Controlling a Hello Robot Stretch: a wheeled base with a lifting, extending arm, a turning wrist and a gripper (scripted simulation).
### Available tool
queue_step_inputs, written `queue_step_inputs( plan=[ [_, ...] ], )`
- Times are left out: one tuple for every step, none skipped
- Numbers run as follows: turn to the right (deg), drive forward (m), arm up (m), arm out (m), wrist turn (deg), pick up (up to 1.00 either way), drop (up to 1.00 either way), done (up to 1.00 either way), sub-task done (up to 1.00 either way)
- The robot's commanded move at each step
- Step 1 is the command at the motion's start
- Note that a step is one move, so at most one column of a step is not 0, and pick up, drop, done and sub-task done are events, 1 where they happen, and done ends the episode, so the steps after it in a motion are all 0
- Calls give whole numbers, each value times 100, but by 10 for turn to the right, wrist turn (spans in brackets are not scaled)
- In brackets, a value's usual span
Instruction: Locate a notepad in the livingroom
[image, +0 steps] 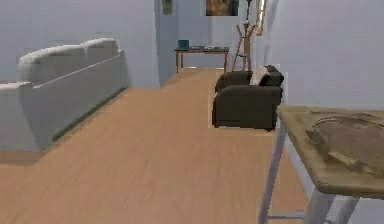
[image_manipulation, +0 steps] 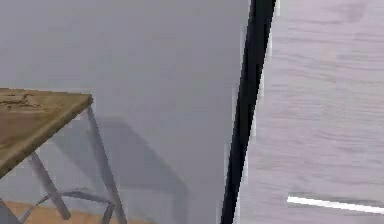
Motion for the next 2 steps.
queue_step_inputs(
  plan=[
    [-420,0,0,0,0,0,0,0,0],
    [0,100,0,0,0,0,0,0,0]
  ],
)
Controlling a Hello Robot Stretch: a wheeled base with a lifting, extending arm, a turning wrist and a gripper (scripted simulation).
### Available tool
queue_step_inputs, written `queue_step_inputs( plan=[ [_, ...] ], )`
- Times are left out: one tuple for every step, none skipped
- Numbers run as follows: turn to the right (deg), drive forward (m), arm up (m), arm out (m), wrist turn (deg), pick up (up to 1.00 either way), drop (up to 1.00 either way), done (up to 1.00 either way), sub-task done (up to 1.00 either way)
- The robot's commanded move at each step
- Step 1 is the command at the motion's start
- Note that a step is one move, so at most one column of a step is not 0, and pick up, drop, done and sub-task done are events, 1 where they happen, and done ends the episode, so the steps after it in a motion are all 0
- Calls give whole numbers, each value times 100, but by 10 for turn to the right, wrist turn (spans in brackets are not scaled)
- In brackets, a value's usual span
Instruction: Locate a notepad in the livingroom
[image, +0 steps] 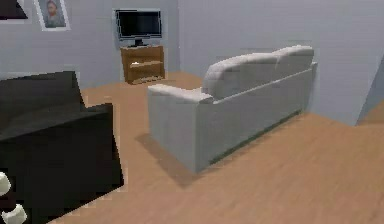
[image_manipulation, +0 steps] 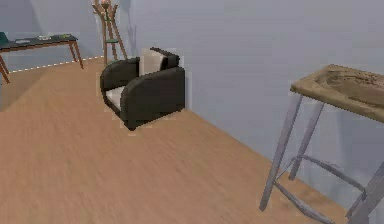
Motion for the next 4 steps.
queue_step_inputs(
  plan=[
    [-30,0,0,0,0,0,0,0,0],
    [0,70,0,0,0,0,0,0,0],
    [-30,0,0,0,0,0,0,0,0],
    [0,75,0,0,0,0,0,0,0]
  ],
)
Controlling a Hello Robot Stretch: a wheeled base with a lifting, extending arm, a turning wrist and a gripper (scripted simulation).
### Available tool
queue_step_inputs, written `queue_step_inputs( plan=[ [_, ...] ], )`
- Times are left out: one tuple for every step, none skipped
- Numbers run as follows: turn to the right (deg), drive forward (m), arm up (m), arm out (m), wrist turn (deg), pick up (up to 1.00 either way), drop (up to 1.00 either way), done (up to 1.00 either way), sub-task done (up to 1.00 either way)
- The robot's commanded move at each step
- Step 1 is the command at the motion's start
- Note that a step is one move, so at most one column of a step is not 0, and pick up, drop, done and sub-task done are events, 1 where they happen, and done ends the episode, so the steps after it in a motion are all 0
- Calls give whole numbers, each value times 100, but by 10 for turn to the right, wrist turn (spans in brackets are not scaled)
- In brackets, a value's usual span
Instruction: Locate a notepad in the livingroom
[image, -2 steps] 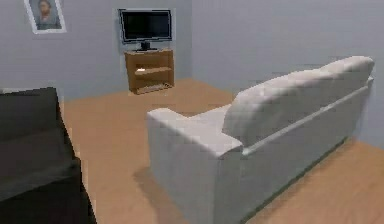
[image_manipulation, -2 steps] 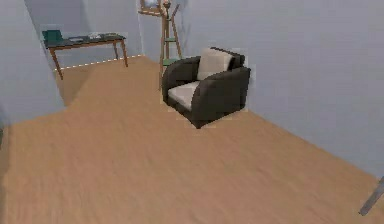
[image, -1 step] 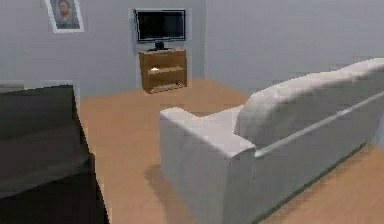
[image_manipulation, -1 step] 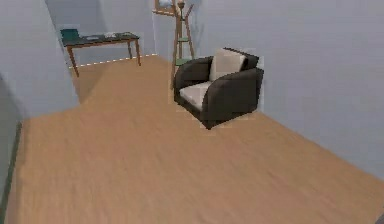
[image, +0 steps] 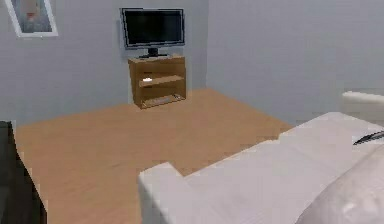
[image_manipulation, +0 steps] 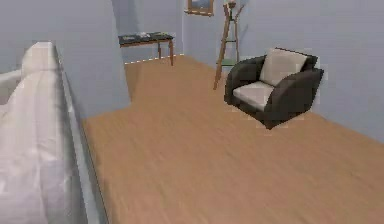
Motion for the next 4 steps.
queue_step_inputs(
  plan=[
    [-300,0,0,0,0,0,0,0,0],
    [0,30,0,0,0,0,0,0,0],
    [-30,0,0,0,0,0,0,0,0],
    [0,75,0,0,0,0,0,0,0]
  ],
)
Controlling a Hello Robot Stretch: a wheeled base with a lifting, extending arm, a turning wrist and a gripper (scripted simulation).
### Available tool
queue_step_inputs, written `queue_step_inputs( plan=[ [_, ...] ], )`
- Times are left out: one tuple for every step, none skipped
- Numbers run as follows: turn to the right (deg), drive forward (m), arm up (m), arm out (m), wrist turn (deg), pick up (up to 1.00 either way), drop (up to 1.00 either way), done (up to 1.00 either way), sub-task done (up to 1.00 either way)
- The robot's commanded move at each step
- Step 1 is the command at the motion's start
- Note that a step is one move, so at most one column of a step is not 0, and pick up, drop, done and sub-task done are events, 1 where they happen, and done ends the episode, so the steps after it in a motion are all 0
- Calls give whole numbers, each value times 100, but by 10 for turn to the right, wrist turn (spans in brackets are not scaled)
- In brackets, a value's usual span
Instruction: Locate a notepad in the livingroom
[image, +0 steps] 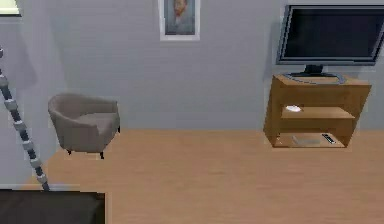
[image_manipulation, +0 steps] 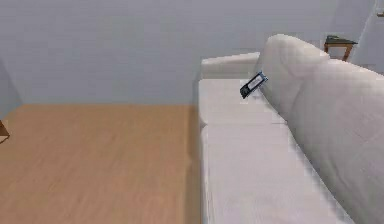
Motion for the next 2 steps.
queue_step_inputs(
  plan=[
    [450,0,0,0,0,0,0,0,0],
    [390,0,0,0,0,0,0,0,0]
  ],
)
